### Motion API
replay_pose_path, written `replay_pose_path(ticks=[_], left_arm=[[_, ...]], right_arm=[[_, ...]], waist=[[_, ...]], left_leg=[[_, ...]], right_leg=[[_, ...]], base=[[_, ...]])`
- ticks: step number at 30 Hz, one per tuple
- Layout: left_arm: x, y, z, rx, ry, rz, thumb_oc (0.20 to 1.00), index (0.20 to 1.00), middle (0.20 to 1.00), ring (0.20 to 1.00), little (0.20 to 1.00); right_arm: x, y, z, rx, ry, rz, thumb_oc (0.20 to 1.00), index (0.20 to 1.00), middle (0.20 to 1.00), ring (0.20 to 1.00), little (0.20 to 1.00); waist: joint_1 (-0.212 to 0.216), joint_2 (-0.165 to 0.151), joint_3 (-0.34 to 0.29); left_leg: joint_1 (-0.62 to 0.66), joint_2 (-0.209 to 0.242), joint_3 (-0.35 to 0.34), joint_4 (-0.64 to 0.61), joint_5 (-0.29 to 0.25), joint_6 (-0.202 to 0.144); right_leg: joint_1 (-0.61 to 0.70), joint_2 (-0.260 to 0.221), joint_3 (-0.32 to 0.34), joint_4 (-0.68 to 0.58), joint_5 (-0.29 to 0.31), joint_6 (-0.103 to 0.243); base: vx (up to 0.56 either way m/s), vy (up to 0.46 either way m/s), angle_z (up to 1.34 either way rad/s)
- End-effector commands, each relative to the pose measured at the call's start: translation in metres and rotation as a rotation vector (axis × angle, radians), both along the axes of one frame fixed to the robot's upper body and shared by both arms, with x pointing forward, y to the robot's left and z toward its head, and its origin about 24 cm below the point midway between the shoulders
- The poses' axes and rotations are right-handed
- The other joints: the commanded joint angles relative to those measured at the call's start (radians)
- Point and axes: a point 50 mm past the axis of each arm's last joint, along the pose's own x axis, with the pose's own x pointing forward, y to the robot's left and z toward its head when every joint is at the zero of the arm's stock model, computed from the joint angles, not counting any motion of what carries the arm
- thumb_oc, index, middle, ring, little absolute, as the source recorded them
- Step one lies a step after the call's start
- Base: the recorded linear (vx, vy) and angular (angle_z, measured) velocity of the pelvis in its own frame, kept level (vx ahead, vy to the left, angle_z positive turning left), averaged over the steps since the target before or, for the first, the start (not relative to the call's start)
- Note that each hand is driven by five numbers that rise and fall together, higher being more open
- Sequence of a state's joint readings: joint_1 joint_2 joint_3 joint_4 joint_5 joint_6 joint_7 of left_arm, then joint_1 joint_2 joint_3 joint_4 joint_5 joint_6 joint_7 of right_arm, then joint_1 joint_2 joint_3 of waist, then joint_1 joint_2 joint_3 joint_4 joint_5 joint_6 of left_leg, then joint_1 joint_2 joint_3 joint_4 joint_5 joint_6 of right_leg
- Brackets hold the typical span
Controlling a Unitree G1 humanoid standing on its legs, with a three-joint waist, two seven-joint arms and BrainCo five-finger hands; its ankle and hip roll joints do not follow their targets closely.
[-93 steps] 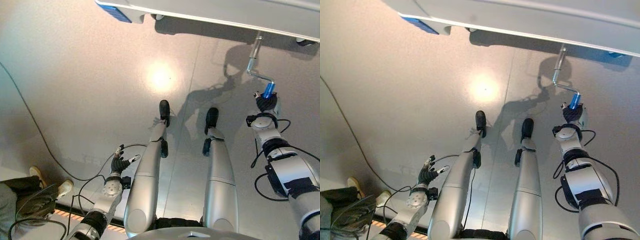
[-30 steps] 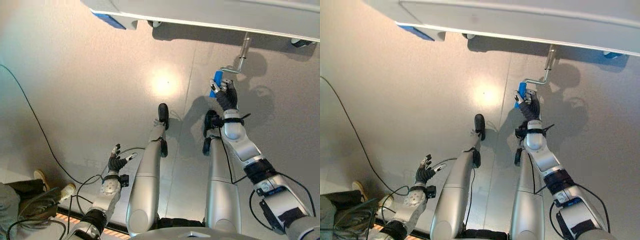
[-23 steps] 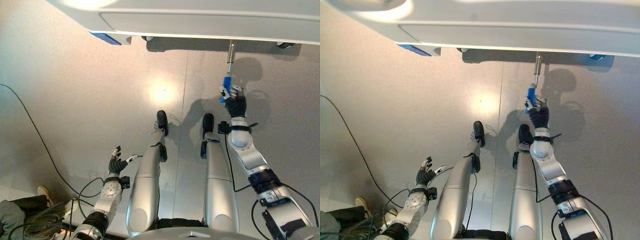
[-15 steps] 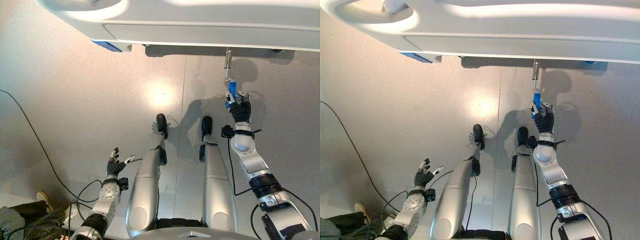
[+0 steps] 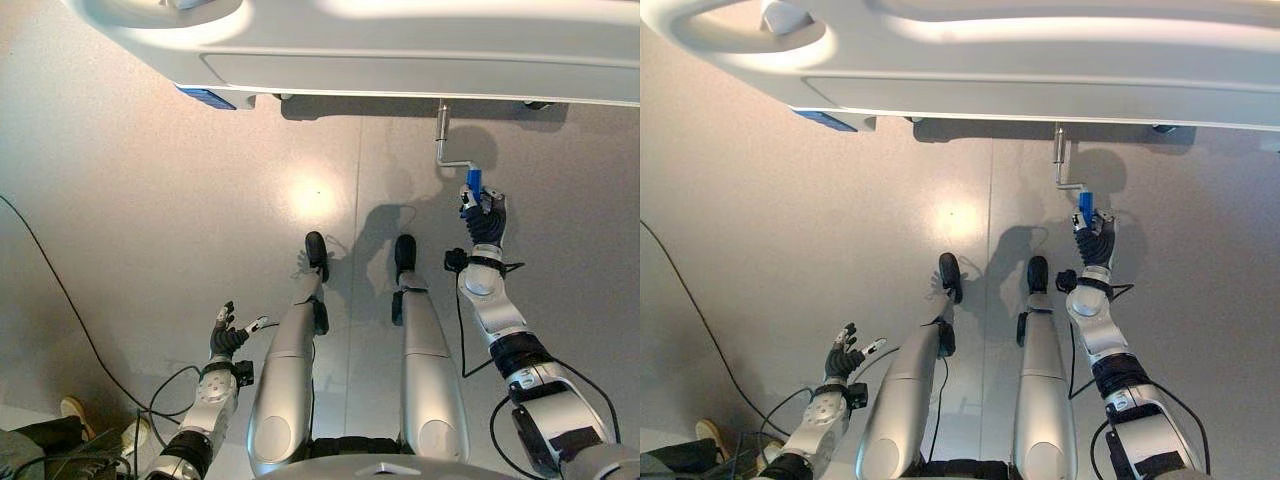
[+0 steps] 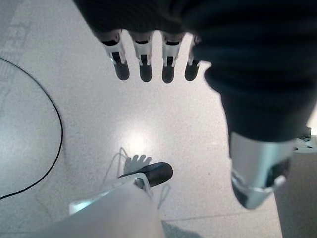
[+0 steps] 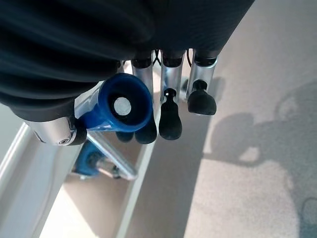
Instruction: Raise the hospital bed
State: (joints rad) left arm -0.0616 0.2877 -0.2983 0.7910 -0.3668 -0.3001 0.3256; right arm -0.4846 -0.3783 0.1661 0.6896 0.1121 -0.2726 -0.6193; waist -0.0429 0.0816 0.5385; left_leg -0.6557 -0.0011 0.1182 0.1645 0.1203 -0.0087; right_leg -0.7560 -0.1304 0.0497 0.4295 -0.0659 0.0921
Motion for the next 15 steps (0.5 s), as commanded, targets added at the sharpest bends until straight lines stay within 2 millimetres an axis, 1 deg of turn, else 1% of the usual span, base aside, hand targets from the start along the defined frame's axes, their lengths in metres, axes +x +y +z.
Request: replay_pose_path(ticks=[1,2,3,4,5,6,7,8,9,10,11,12,13,14,15], left_arm=[[-0.018,0.002,-0.013,0.004,0.064,0.031,1.000,1.000,1.000,1.000,1.000],[-0.011,-0.003,-0.011,0.000,0.056,-0.001,1.000,1.000,1.000,1.000,1.000],[-0.008,-0.005,-0.011,-0.002,0.055,-0.022,1.000,1.000,1.000,1.000,1.000],[-0.008,-0.005,-0.011,-0.002,0.055,-0.021,1.000,1.000,1.000,1.000,1.000],[-0.003,-0.009,-0.010,-0.011,0.055,-0.048,1.000,1.000,1.000,1.000,1.000],[-0.001,-0.009,-0.009,-0.011,0.052,-0.047,1.000,1.000,1.000,1.000,1.000],[0.004,-0.010,-0.008,-0.014,0.053,-0.064,1.000,1.000,1.000,1.000,1.000],[0.004,-0.010,-0.008,-0.014,0.052,-0.063,1.000,1.000,1.000,1.000,1.000],[0.008,-0.011,-0.007,-0.014,0.055,-0.086,1.000,1.000,1.000,1.000,1.000],[0.007,-0.011,-0.007,-0.014,0.056,-0.086,1.000,1.000,1.000,1.000,1.000],[0.010,-0.013,-0.007,-0.008,0.060,-0.108,1.000,1.000,1.000,1.000,1.000],[0.010,-0.013,-0.007,-0.007,0.061,-0.109,1.000,1.000,1.000,1.000,1.000],[0.009,-0.013,-0.009,0.017,0.078,-0.142,1.000,1.000,1.000,1.000,1.000],[0.009,-0.013,-0.009,0.017,0.078,-0.142,1.000,1.000,1.000,1.000,1.000],[0.005,-0.011,-0.013,0.026,0.109,-0.155,1.000,1.000,1.000,1.000,1.000]], right_arm=[[-0.017,-0.076,0.003,0.045,0.042,-0.253,0.200,0.200,0.200,0.200,0.200],[-0.016,-0.081,-0.018,0.042,0.200,-0.240,0.200,0.200,0.200,0.200,0.200],[-0.019,-0.086,-0.030,0.046,0.284,-0.243,0.200,0.200,0.200,0.200,0.200],[-0.018,-0.086,-0.030,0.046,0.284,-0.242,0.288,0.288,0.288,0.288,0.288],[-0.023,-0.088,-0.047,0.068,0.405,-0.228,1.000,1.000,1.000,1.000,1.000],[-0.022,-0.088,-0.046,0.068,0.402,-0.227,1.000,1.000,1.000,1.000,1.000],[-0.031,-0.088,-0.064,0.089,0.509,-0.219,1.000,1.000,1.000,1.000,1.000],[-0.031,-0.088,-0.064,0.089,0.508,-0.219,1.000,1.000,1.000,1.000,1.000],[-0.040,-0.087,-0.078,0.096,0.589,-0.206,1.000,1.000,1.000,1.000,1.000],[-0.040,-0.087,-0.078,0.096,0.590,-0.206,1.000,1.000,1.000,1.000,1.000],[-0.050,-0.088,-0.091,0.120,0.658,-0.204,1.000,1.000,1.000,1.000,1.000],[-0.051,-0.088,-0.092,0.120,0.659,-0.204,1.000,1.000,1.000,1.000,1.000],[-0.063,-0.085,-0.107,0.149,0.716,-0.203,1.000,1.000,1.000,1.000,1.000],[-0.063,-0.085,-0.107,0.149,0.716,-0.203,1.000,1.000,1.000,1.000,1.000],[-0.078,-0.081,-0.122,0.167,0.778,-0.197,1.000,1.000,1.000,1.000,1.000]], waist=[[-0.013,0.027,-0.018],[-0.004,0.030,-0.018],[0.001,0.032,-0.018],[0.001,0.032,-0.018],[0.010,0.037,-0.018],[0.010,0.037,-0.018],[0.017,0.038,-0.018],[0.017,0.038,-0.018],[0.023,0.042,-0.018],[0.023,0.042,-0.018],[0.027,0.040,-0.018],[0.027,0.040,-0.018],[0.027,0.037,-0.018],[0.027,0.037,-0.018],[0.027,0.030,-0.018]], left_leg=[[0.013,0.013,-0.032,0.090,-0.043,-0.081],[0.043,0.012,-0.038,0.078,-0.039,-0.083],[0.066,0.011,-0.044,0.071,-0.039,-0.084],[0.066,0.011,-0.044,0.070,-0.038,-0.084],[0.110,0.009,-0.052,0.062,-0.040,-0.084],[0.105,0.009,-0.052,0.060,-0.035,-0.084],[0.152,0.005,-0.061,0.053,-0.038,-0.085],[0.152,0.005,-0.060,0.053,-0.037,-0.085],[0.208,0.002,-0.068,0.035,-0.040,-0.086],[0.211,0.002,-0.069,0.033,-0.039,-0.086],[0.259,0.001,-0.077,0.019,-0.041,-0.087],[0.262,0.001,-0.077,0.016,-0.040,-0.087],[0.314,0.000,-0.082,0.004,-0.043,-0.088],[0.314,0.000,-0.083,0.004,-0.043,-0.088],[0.364,0.000,-0.089,-0.007,-0.048,-0.088]], right_leg=[[0.023,0.032,-0.008,-0.090,0.118,0.046],[0.054,0.031,-0.016,-0.098,0.120,0.046],[0.079,0.029,-0.022,-0.104,0.119,0.046],[0.080,0.029,-0.022,-0.105,0.119,0.046],[0.128,0.025,-0.034,-0.110,0.117,0.046],[0.123,0.025,-0.034,-0.114,0.123,0.045],[0.178,0.019,-0.045,-0.123,0.121,0.046],[0.177,0.019,-0.045,-0.123,0.121,0.046],[0.238,0.012,-0.054,-0.138,0.119,0.048],[0.241,0.012,-0.055,-0.140,0.120,0.048],[0.292,0.009,-0.063,-0.154,0.120,0.051],[0.295,0.009,-0.064,-0.157,0.120,0.051],[0.350,0.006,-0.074,-0.170,0.118,0.052],[0.351,0.006,-0.074,-0.170,0.118,0.052],[0.406,0.004,-0.080,-0.187,0.114,0.052]], base=[[0.00,-0.073,-0.02],[0.00,-0.074,-0.04],[0.00,-0.054,-0.03],[0.01,-0.055,0.01],[0.00,-0.036,0.03],[0.00,-0.058,0.06],[-0.01,-0.022,0.07],[0.03,-0.015,0.10],[0.03,0.007,0.09],[0.04,0.005,0.07],[0.02,-0.002,0.03],[0.04,-0.002,0.02],[0.00,0.000,0.00],[0.05,-0.008,0.05],[0.04,-0.008,0.07]])
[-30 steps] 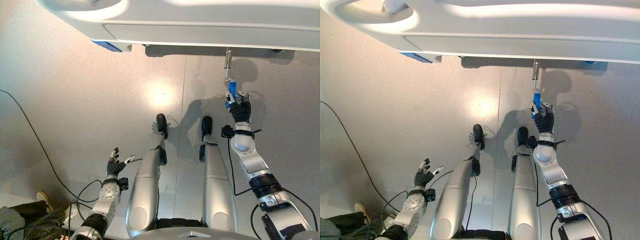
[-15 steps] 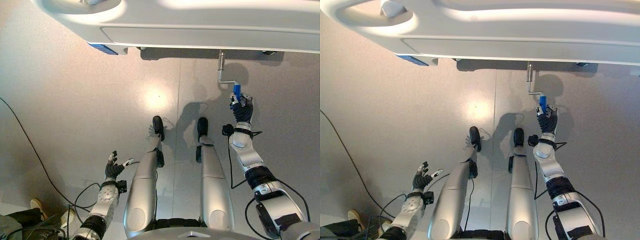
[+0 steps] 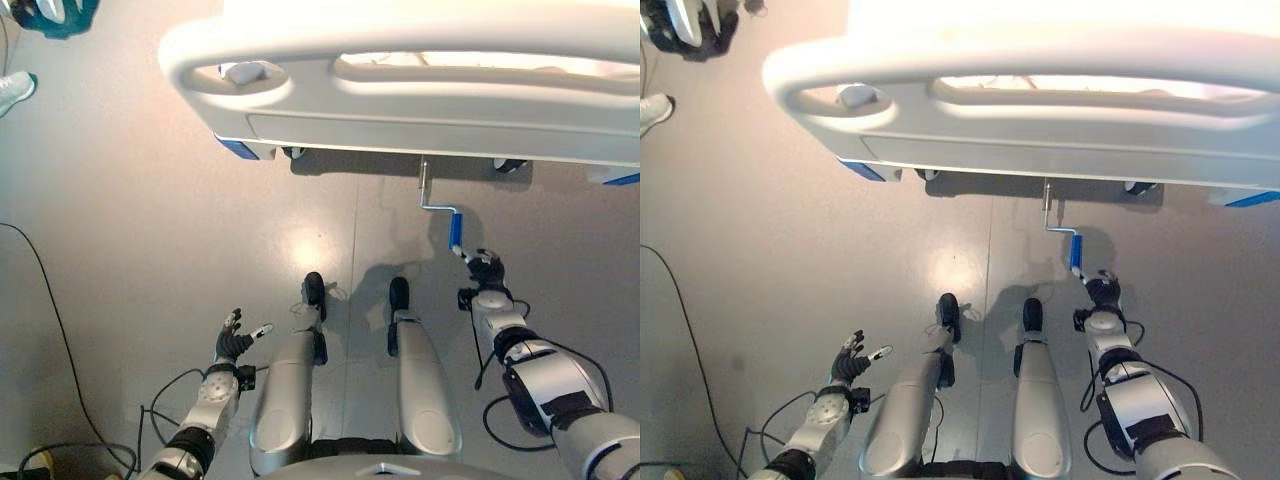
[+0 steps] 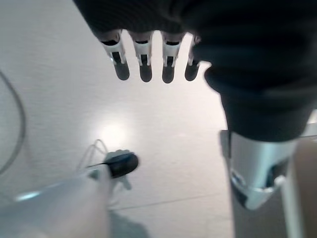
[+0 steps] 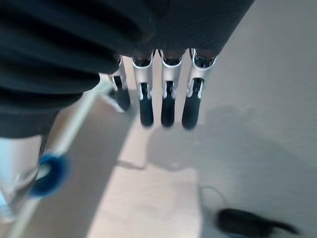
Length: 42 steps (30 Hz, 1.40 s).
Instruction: Raise the hospital bed
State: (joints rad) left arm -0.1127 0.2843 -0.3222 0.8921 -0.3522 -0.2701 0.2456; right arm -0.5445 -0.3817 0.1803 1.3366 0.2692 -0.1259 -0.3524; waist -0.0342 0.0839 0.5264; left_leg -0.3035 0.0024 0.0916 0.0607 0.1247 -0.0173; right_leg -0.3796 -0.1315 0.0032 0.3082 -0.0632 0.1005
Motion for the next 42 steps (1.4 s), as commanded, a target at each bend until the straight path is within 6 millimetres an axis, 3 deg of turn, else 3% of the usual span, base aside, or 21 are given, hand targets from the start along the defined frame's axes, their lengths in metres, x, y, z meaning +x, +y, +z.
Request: replay_pose_path(ticks=[1,2,5,7,11,17,26,29,39,42], left_arm=[[0.003,-0.009,-0.003,0.022,0.024,-0.071,1.000,1.000,1.000,1.000,1.000],[0.000,-0.008,-0.007,0.025,0.051,-0.079,1.000,1.000,1.000,1.000,1.000],[-0.006,-0.004,-0.011,0.035,0.079,-0.076,1.000,1.000,1.000,1.000,1.000],[-0.015,0.000,-0.017,0.047,0.124,-0.086,1.000,1.000,1.000,1.000,1.000],[-0.023,0.005,-0.021,0.059,0.159,-0.088,1.000,1.000,1.000,1.000,1.000],[-0.036,0.015,-0.029,0.106,0.223,-0.089,1.000,1.000,1.000,1.000,1.000],[-0.054,0.017,-0.038,0.145,0.287,-0.080,1.000,1.000,1.000,1.000,1.000],[-0.067,0.017,-0.044,0.143,0.322,-0.073,1.000,1.000,1.000,1.000,1.000],[-0.081,0.009,-0.051,0.122,0.364,-0.075,1.000,1.000,1.000,1.000,1.000],[-0.085,0.008,-0.053,0.122,0.381,-0.080,1.000,1.000,1.000,1.000,1.000]], right_arm=[[-0.027,-0.029,-0.009,-0.002,0.069,-0.074,1.000,1.000,1.000,1.000,1.000],[-0.040,-0.027,-0.022,0.023,0.119,-0.081,1.000,1.000,1.000,1.000,1.000],[-0.051,-0.023,-0.032,0.030,0.163,-0.062,1.000,1.000,1.000,1.000,1.000],[-0.075,-0.020,-0.048,0.048,0.236,-0.052,1.000,1.000,1.000,1.000,1.000],[-0.093,-0.017,-0.060,0.069,0.281,-0.057,1.000,1.000,1.000,1.000,1.000],[-0.128,-0.001,-0.082,0.115,0.355,-0.057,1.000,1.000,1.000,1.000,1.000],[-0.147,0.018,-0.093,0.183,0.319,-0.087,1.000,1.000,1.000,1.000,1.000],[-0.161,0.027,-0.098,0.230,0.302,-0.086,1.000,1.000,1.000,1.000,1.000],[-0.188,0.043,-0.109,0.319,0.346,-0.109,1.000,1.000,1.000,1.000,1.000],[-0.184,0.045,-0.108,0.330,0.313,-0.110,1.000,1.000,1.000,1.000,1.000]], waist=[[0.018,0.028,-0.006],[0.018,0.025,-0.006],[0.017,0.016,-0.022],[0.014,0.000,-0.065],[0.009,-0.018,-0.113],[-0.006,-0.069,-0.232],[-0.024,-0.098,-0.340],[-0.032,-0.106,-0.378],[-0.034,-0.110,-0.418],[-0.034,-0.110,-0.422]], left_leg=[[0.014,-0.003,-0.063,0.095,-0.052,-0.079],[0.060,-0.003,-0.070,0.083,-0.055,-0.080],[0.101,-0.001,-0.072,0.066,-0.056,-0.082],[0.131,0.001,-0.078,0.055,-0.061,-0.081],[0.166,0.006,-0.083,0.037,-0.065,-0.081],[0.243,0.020,-0.077,-0.004,-0.073,-0.077],[0.339,0.023,-0.053,-0.057,-0.084,-0.068],[0.383,0.025,-0.038,-0.091,-0.085,-0.067],[0.428,0.025,-0.044,-0.131,-0.083,-0.061],[0.428,0.025,-0.045,-0.131,-0.083,-0.061]], right_leg=[[0.032,0.005,-0.034,-0.068,0.112,0.044],[0.082,0.000,-0.043,-0.085,0.109,0.045],[0.124,0.000,-0.051,-0.108,0.112,0.047],[0.161,0.002,-0.060,-0.133,0.113,0.048],[0.207,0.002,-0.068,-0.163,0.116,0.051],[0.285,0.007,-0.072,-0.214,0.128,0.056],[0.362,0.007,-0.049,-0.267,0.143,0.071],[0.395,0.008,-0.038,-0.291,0.150,0.075],[0.437,0.010,-0.045,-0.303,0.143,0.072],[0.440,0.009,-0.052,-0.303,0.142,0.072]], base=[[0.07,0.001,0.13],[0.04,0.009,0.11],[0.06,-0.002,0.04],[0.07,-0.011,0.05],[0.07,-0.005,0.05],[0.07,-0.014,0.01],[0.05,0.018,-0.05],[0.05,0.035,-0.14],[0.02,0.016,-0.05],[0.01,0.010,0.00]])
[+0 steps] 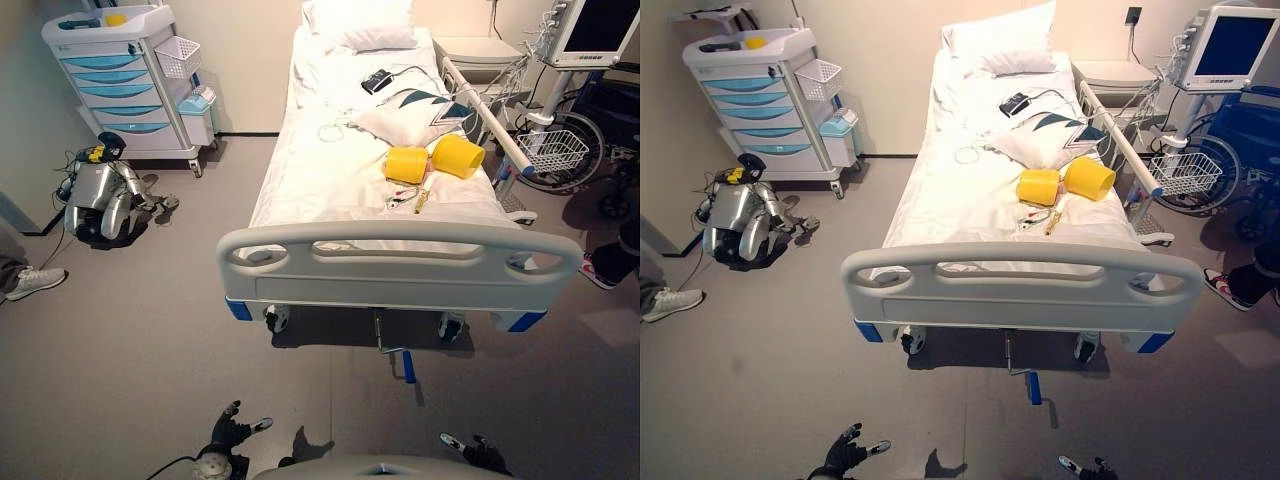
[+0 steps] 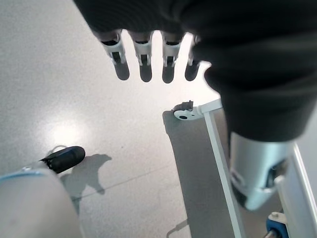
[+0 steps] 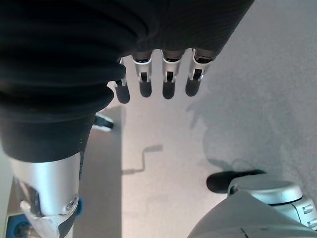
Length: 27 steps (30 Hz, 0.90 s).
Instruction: Raise the hospital bed
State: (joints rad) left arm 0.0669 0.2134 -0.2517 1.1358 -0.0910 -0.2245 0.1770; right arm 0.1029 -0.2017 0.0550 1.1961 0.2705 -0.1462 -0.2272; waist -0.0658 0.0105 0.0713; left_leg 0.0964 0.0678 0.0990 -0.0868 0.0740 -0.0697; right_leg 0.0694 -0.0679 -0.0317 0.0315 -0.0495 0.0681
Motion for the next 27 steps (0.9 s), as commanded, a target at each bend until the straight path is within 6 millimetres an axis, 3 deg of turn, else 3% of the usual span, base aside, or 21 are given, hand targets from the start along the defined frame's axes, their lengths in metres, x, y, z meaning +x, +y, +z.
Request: replay_pose_path(ticks=[1,27], left_arm=[[0.027,0.005,0.007,0.029,-0.073,0.002,1.000,1.000,1.000,1.000,1.000],[0.034,-0.002,0.009,0.029,-0.088,-0.045,1.000,1.000,1.000,1.000,1.000]], right_arm=[[0.033,0.003,0.007,0.007,-0.131,-0.001,1.000,1.000,1.000,1.000,1.000],[0.044,0.012,0.008,0.005,-0.138,0.094,1.000,1.000,1.000,1.000,1.000]], waist=[[-0.003,-0.037,0.033],[0.007,-0.039,0.007]], left_leg=[[0.028,-0.040,-0.053,0.017,-0.033,-0.009],[0.046,-0.039,-0.056,0.006,-0.043,-0.006]], right_leg=[[-0.009,-0.055,-0.017,-0.026,0.128,0.105],[0.020,-0.062,-0.026,-0.056,0.131,0.106]], base=[[0.00,0.000,0.00],[0.01,0.003,0.01]])
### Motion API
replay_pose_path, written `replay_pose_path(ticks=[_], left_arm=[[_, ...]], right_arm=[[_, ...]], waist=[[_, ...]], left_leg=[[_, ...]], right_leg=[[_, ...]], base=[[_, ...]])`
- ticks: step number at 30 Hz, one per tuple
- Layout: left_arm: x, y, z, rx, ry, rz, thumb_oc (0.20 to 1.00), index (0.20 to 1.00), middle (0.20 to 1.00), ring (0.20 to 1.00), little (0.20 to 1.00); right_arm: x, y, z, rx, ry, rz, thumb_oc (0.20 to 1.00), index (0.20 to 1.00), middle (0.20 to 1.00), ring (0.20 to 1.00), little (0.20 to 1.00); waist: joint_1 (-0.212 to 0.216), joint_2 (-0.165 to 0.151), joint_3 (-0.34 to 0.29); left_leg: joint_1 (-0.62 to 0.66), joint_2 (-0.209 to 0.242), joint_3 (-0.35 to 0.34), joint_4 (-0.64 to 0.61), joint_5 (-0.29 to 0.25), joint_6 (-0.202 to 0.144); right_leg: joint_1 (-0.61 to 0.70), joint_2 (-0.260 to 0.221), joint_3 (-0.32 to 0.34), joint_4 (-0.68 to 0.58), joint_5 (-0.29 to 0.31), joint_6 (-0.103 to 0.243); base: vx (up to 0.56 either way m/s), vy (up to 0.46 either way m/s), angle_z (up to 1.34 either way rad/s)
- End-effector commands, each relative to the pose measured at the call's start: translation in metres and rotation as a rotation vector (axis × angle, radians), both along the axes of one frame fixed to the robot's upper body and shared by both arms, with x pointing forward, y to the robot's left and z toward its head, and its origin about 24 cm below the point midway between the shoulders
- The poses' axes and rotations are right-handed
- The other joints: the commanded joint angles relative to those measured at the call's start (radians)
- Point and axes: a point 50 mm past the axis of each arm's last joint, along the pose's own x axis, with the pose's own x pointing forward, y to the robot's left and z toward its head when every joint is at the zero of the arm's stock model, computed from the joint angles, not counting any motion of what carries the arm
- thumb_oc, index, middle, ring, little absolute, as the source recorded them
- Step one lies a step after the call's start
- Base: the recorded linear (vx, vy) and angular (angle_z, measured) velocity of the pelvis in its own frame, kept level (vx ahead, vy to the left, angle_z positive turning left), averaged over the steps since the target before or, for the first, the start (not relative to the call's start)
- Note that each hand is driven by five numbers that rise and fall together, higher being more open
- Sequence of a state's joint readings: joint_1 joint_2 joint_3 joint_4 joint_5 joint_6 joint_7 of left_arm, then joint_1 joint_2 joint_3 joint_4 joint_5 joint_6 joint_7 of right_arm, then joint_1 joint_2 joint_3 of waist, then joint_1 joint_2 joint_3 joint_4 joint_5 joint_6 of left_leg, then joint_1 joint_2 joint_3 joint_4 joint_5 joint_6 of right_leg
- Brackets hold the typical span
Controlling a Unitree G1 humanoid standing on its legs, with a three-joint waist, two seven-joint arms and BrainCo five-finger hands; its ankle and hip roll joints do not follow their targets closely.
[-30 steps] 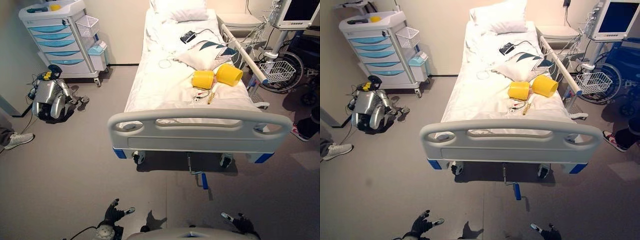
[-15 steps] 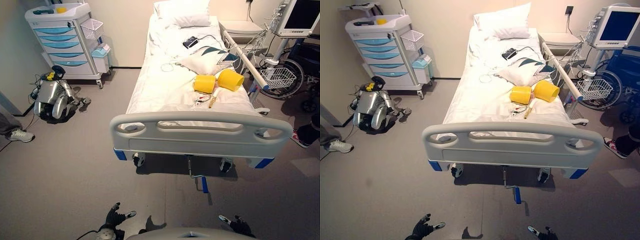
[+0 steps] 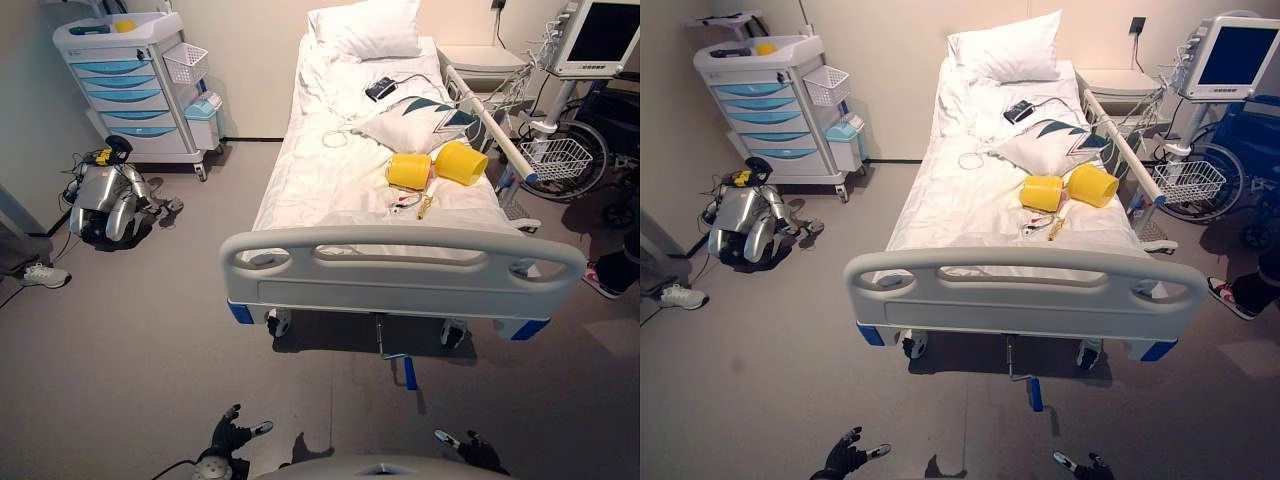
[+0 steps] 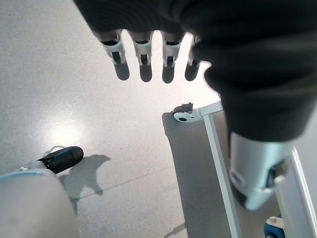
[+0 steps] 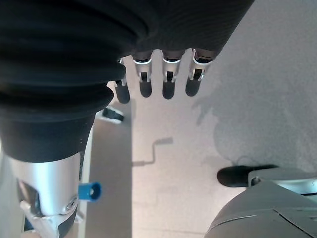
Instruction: Raise the hospital bed
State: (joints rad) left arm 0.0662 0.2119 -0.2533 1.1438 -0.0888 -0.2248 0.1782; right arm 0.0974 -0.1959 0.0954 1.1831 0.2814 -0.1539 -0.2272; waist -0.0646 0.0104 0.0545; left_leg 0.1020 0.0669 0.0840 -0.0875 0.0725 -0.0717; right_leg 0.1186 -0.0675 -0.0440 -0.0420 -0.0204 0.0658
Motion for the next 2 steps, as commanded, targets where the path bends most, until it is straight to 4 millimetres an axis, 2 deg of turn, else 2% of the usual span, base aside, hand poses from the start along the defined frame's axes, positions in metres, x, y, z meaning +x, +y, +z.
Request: replay_pose_path(ticks=[1,2], left_arm=[[0.0359,-0.0016,0.0093,0.024,-0.096,-0.042,1.000,1.000,1.000,1.000,1.000],[0.0357,-0.0016,0.0092,0.024,-0.094,-0.042,1.000,1.000,1.000,1.000,1.000]], right_arm=[[0.0381,0.0055,0.0081,-0.004,-0.120,0.058,1.000,1.000,1.000,1.000,1.000],[0.0379,0.0054,0.0081,-0.003,-0.120,0.056,1.000,1.000,1.000,1.000,1.000]], waist=[[0.006,-0.039,0.022],[0.005,-0.039,0.022]], left_leg=[[0.042,-0.038,-0.040,0.007,-0.042,-0.004],[0.043,-0.038,-0.040,0.006,-0.043,-0.004]], right_leg=[[-0.029,-0.062,-0.014,0.017,0.101,0.108],[-0.027,-0.063,-0.014,0.016,0.101,0.109]], base=[[0.00,0.000,0.00],[0.00,0.000,0.00]])
